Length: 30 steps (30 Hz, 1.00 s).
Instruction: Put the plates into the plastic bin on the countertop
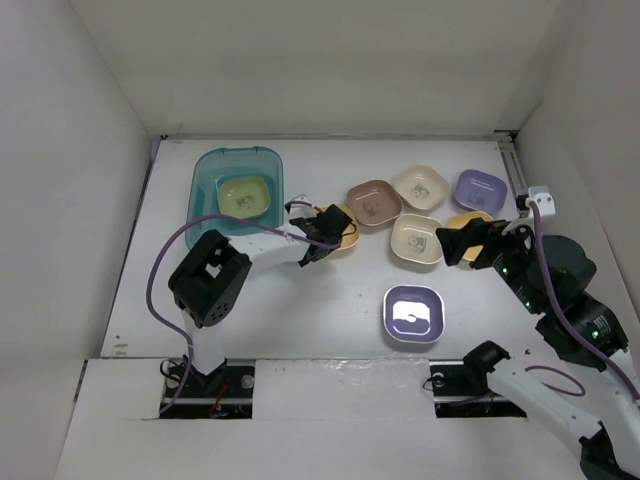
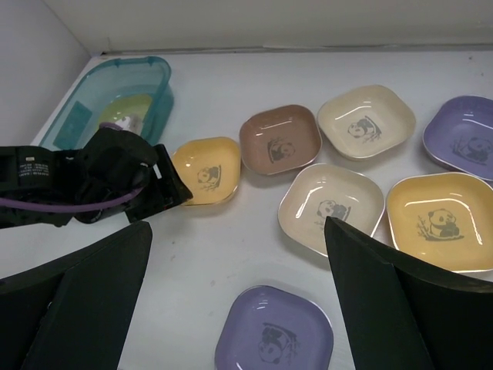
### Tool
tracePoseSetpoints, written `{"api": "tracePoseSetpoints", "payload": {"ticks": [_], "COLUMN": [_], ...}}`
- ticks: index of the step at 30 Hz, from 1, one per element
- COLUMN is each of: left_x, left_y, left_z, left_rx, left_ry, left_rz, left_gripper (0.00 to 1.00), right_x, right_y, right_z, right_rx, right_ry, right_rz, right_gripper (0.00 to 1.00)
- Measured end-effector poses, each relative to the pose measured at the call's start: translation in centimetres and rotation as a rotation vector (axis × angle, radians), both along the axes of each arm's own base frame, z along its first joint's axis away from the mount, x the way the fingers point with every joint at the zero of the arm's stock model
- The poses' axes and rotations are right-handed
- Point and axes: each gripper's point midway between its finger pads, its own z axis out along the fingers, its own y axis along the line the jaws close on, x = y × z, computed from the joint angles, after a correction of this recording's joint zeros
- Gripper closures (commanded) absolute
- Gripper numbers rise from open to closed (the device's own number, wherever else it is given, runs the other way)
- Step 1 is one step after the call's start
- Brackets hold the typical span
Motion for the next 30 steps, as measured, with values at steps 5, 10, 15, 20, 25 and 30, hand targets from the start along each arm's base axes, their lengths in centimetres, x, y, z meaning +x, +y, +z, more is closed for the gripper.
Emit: {"api": "tracePoseSetpoints", "payload": {"ticks": [5,10,15,20,25,30], "left_x": [0.3,-0.2,-2.2,-6.2,-7.9,-2.7], "left_y": [0.0,0.5,0.3,0.5,-0.4,1.1], "left_z": [-0.1,-1.0,-0.3,1.5,6.7,14.7], "left_rx": [-0.029,-0.063,-0.081,-0.011,0.01,-0.115], "left_ry": [-0.016,-0.028,-0.036,-0.011,-0.055,-0.205], "left_rz": [0.043,0.097,0.123,0.109,0.071,0.135], "left_gripper": [0.75,0.95,1.0,1.0,1.0,1.0], "right_x": [0.1,0.2,0.1,0.1,0.1,0.0], "right_y": [0.3,0.5,0.7,1.0,1.1,1.1], "right_z": [-0.3,-0.5,-0.6,-0.7,-0.6,-0.6], "right_rx": [-0.004,-0.008,-0.007,-0.007,-0.006,-0.005], "right_ry": [0.01,0.017,0.019,0.025,0.025,0.024], "right_rz": [0.012,0.019,0.029,0.045,0.051,0.055], "right_gripper": [0.0,0.0,0.0,0.0,0.0,0.0]}}
